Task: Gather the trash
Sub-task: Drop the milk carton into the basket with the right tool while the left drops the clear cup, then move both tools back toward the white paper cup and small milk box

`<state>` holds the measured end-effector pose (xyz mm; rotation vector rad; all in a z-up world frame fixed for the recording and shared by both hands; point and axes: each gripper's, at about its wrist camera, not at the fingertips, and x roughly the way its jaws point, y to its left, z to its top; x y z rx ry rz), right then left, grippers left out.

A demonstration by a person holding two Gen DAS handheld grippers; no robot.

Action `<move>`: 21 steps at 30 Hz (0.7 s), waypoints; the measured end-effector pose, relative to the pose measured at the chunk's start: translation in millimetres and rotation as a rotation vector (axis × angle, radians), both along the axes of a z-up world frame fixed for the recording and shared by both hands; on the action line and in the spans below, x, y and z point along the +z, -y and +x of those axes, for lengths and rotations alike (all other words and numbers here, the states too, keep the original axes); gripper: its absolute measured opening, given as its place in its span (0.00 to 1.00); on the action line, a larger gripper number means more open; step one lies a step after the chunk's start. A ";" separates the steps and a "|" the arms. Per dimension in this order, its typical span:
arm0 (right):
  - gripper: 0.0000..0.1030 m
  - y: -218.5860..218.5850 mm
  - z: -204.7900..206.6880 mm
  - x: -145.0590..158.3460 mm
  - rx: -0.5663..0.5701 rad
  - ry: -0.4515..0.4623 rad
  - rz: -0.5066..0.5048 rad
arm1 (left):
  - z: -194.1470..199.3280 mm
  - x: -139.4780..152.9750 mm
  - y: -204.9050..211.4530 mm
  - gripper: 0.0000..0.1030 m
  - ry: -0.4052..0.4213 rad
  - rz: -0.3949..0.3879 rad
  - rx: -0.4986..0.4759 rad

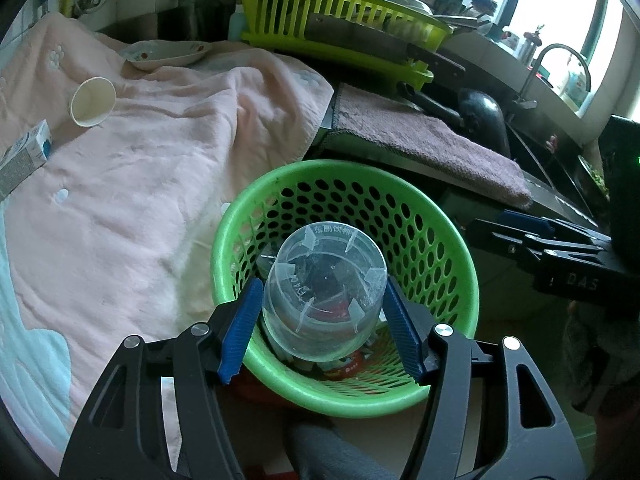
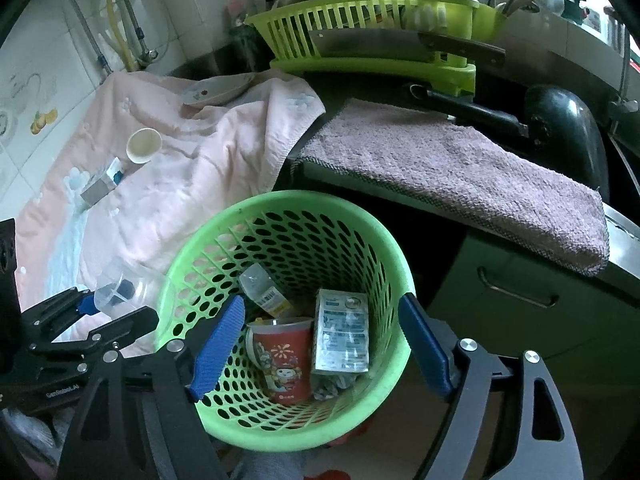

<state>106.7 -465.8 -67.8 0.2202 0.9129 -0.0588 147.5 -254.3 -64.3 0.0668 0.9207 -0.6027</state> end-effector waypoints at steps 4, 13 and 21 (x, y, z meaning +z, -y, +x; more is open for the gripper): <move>0.74 -0.8 0.1 -0.3 0.005 -0.002 -0.002 | 0.5 0.1 -1.2 0.64 0.003 -0.001 0.005; 0.79 -13.9 3.0 3.0 0.029 -0.002 -0.031 | 1.5 2.6 -8.4 0.69 0.004 -0.004 0.024; 0.84 -24.2 11.4 8.0 0.061 0.008 -0.042 | 5.8 11.8 -28.2 0.73 0.016 0.000 0.059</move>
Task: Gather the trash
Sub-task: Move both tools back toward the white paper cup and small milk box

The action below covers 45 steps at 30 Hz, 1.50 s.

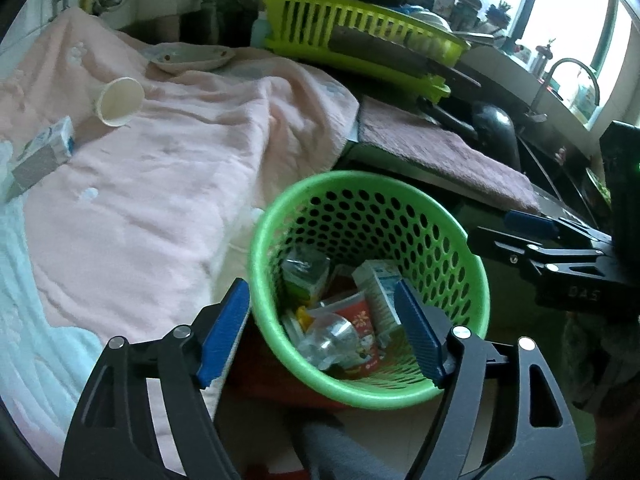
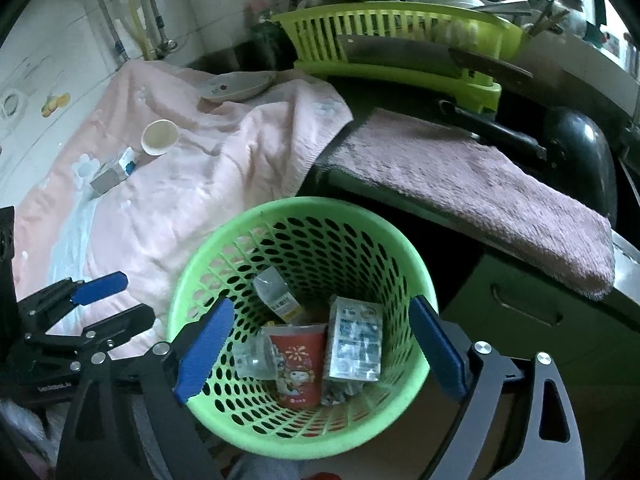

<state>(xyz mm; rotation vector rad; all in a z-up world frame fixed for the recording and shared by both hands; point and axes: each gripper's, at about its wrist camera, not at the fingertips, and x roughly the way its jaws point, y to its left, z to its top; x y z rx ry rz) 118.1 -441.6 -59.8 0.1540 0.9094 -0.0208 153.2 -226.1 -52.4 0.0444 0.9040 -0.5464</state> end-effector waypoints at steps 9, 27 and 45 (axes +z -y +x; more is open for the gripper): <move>0.86 -32.3 26.5 12.3 0.073 0.015 -0.011 | 14.6 16.4 -49.6 0.73 0.018 -0.005 0.095; 0.86 -150.5 126.2 26.0 0.295 0.013 -0.029 | 65.5 31.8 -185.4 0.73 0.044 0.040 0.320; 0.83 -233.8 266.7 29.5 0.428 -0.017 -0.074 | 144.3 31.4 -241.0 0.73 0.053 0.090 0.341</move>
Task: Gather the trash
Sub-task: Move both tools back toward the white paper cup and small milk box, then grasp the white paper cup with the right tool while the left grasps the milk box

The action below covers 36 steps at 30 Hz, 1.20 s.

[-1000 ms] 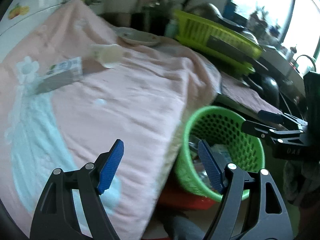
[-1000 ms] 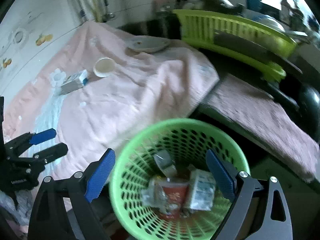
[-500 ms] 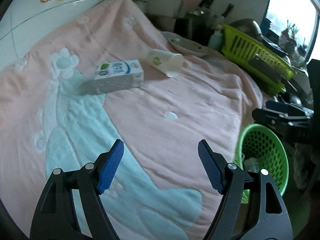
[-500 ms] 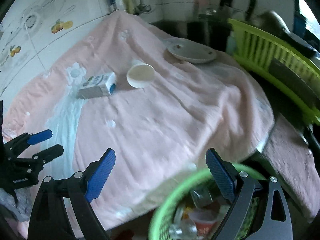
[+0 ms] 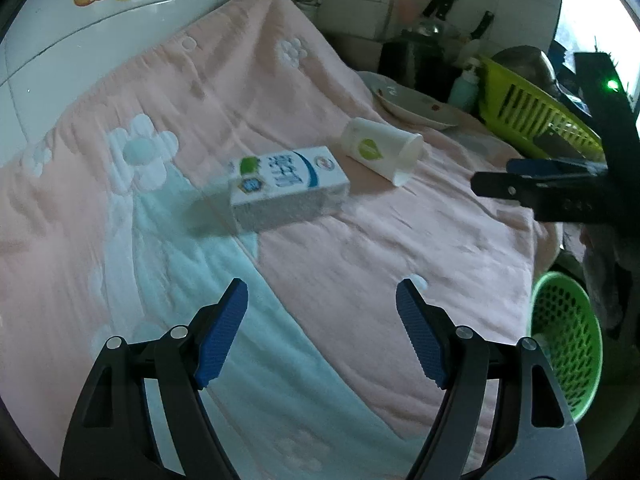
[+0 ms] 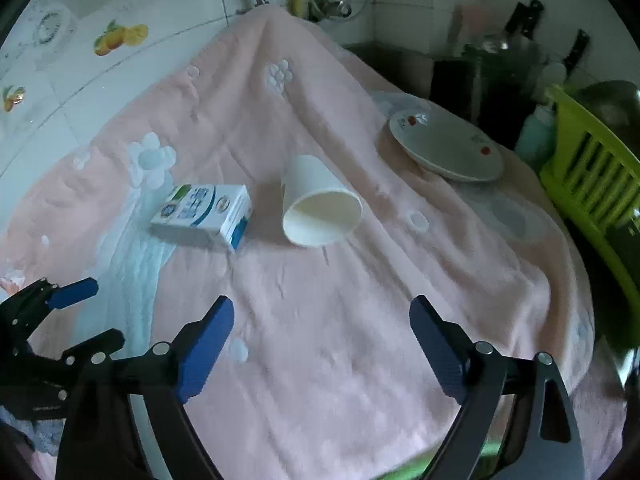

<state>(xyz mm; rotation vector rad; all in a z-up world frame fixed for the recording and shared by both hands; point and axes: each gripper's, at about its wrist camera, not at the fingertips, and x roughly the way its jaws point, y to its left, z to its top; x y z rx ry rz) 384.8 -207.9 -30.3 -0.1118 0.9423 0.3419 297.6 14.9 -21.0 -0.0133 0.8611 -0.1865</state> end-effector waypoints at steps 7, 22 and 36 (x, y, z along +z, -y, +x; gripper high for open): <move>0.82 -17.8 47.5 -5.3 0.023 -0.015 -0.027 | 35.5 -0.6 -15.1 0.74 -0.008 0.049 -0.063; 0.82 -47.2 120.0 -34.0 0.074 -0.063 -0.106 | 93.7 -14.6 -24.8 0.81 -0.006 0.130 -0.190; 0.69 -61.9 135.8 -64.3 0.134 -0.140 -0.153 | 124.4 -17.0 -22.2 0.86 -0.015 0.167 -0.381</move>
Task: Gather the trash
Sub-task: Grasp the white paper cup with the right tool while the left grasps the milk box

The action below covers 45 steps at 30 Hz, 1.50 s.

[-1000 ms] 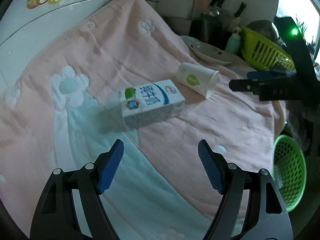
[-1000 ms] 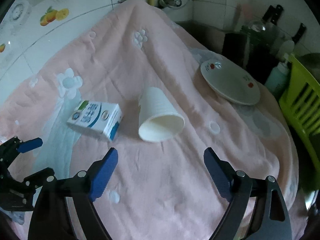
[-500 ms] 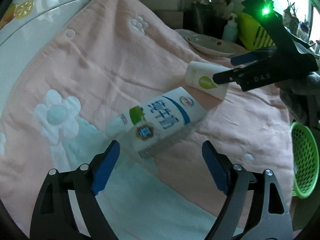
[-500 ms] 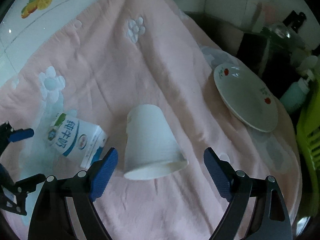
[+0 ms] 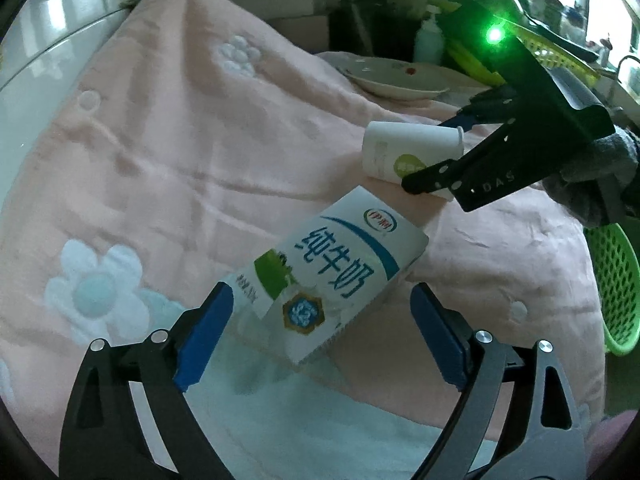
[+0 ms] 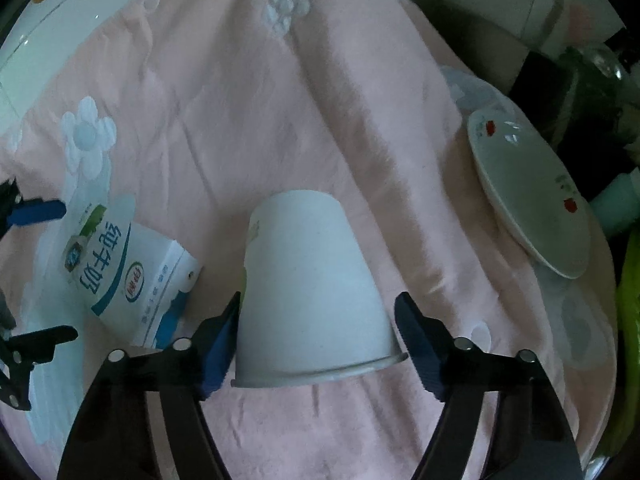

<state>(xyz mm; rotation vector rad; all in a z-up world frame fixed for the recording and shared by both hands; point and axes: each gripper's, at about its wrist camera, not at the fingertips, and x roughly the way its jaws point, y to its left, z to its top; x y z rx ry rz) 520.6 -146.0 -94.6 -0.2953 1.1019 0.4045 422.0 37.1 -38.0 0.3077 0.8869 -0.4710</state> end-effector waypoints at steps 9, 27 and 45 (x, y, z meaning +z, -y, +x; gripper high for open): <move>0.67 5.2 -10.8 3.7 0.017 -0.010 0.012 | 15.6 -4.7 13.5 0.87 -0.015 0.050 -0.149; 0.67 25.7 -38.1 13.5 0.042 -0.038 0.094 | 52.4 -37.1 39.4 0.86 -0.086 0.089 -0.245; 0.67 51.1 -109.6 31.9 -0.009 0.005 0.155 | -19.9 -9.4 49.8 0.65 0.000 -0.015 -0.038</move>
